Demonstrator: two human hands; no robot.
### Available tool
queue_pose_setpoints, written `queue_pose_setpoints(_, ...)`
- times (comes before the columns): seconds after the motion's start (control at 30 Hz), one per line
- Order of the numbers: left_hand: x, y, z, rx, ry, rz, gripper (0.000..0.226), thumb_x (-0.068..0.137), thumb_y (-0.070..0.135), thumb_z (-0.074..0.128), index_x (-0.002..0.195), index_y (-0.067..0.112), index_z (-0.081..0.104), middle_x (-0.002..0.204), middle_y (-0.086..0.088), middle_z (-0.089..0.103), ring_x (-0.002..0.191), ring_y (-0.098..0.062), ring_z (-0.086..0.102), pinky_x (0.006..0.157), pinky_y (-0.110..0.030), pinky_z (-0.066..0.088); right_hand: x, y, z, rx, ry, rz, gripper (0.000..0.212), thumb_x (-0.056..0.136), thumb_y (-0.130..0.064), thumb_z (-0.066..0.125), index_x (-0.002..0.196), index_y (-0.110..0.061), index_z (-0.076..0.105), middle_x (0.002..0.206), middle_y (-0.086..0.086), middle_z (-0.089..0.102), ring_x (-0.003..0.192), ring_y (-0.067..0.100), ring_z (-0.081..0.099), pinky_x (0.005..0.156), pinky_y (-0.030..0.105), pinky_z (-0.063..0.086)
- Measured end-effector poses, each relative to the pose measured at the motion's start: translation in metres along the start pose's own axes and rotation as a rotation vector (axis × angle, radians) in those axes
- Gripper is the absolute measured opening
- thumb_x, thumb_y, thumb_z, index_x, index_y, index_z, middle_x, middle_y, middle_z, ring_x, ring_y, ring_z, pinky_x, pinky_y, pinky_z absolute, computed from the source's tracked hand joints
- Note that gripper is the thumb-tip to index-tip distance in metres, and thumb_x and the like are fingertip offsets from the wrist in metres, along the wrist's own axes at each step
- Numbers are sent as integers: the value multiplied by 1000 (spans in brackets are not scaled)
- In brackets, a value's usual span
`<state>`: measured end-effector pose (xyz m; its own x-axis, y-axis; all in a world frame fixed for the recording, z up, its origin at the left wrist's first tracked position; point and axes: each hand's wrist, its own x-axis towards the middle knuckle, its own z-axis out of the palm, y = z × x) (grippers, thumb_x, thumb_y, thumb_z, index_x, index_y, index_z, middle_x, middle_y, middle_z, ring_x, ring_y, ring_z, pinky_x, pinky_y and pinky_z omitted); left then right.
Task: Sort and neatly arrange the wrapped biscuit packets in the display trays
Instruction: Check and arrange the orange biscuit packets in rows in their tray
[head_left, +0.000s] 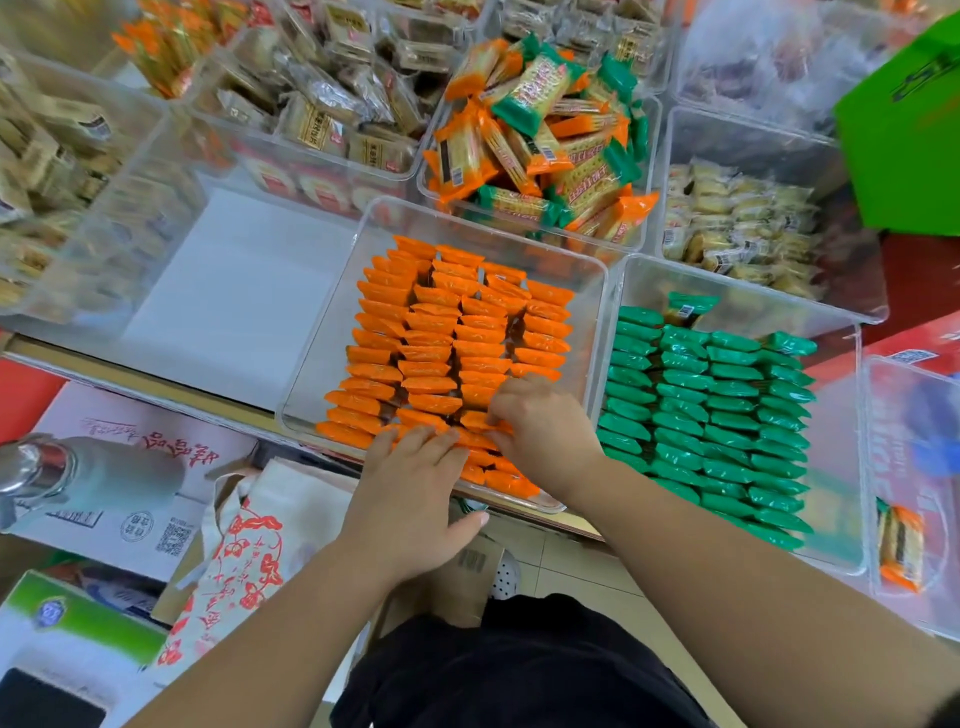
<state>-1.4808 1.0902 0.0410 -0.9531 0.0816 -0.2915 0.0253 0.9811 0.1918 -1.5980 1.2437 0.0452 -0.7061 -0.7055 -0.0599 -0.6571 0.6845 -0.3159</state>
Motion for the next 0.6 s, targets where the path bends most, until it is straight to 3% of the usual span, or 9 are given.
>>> queue_pose_setpoints(0.13, 1, 4, -1, -68, 90, -34, 75, 77, 71, 55, 138, 26, 51, 146, 1, 52, 130, -23, 50, 109, -48, 31, 5, 1, 11, -84, 23, 12, 11, 74, -24, 83, 72, -19, 73, 75, -3, 66, 79, 25, 57, 66, 36, 49)
queue_pose_setpoints(0.23, 7, 9, -7, -47, 37, -41, 97, 82, 72, 52, 158, 24, 16, 166, 1, 16, 141, -22, 34, 111, -49, 32, 10, 1, 9, -113, -47, -7, 9, 84, -25, 70, 77, -22, 76, 77, -5, 68, 83, 23, 54, 71, 37, 50)
queue_pose_setpoints(0.3, 14, 10, -10, 14, -20, -20, 102, 83, 75, 47, 160, 24, 3, 168, 3, 5, 143, -22, 28, 112, -49, 29, 14, 5, 0, -96, -144, -28, 19, 86, -28, 60, 85, -24, 78, 83, -5, 71, 86, 21, 53, 75, 36, 49)
queue_pose_setpoints(0.4, 19, 10, -9, 51, -13, -11, 101, 82, 78, 45, 159, 24, 9, 165, 3, 16, 140, -23, 30, 113, -51, 29, 21, 12, -15, 3, -153, 66, 24, 88, -28, 58, 100, -24, 78, 95, -1, 74, 96, 22, 58, 78, 35, 51)
queue_pose_setpoints(0.5, 22, 11, -8, 64, -3, -16, 101, 80, 80, 46, 158, 24, 14, 160, 4, 24, 137, -24, 33, 113, -51, 30, 30, 16, -15, -129, -134, 122, 30, 90, -38, 66, 115, -24, 70, 111, 1, 67, 109, 26, 56, 87, 39, 48)
queue_pose_setpoints(0.6, 26, 13, -7, 86, 5, -15, 100, 77, 82, 47, 155, 25, 22, 155, 3, 30, 132, -25, 37, 110, -49, 32, 38, 12, -12, -202, -189, 137, 28, 90, -40, 68, 112, -24, 69, 116, 0, 63, 113, 26, 53, 91, 39, 44)
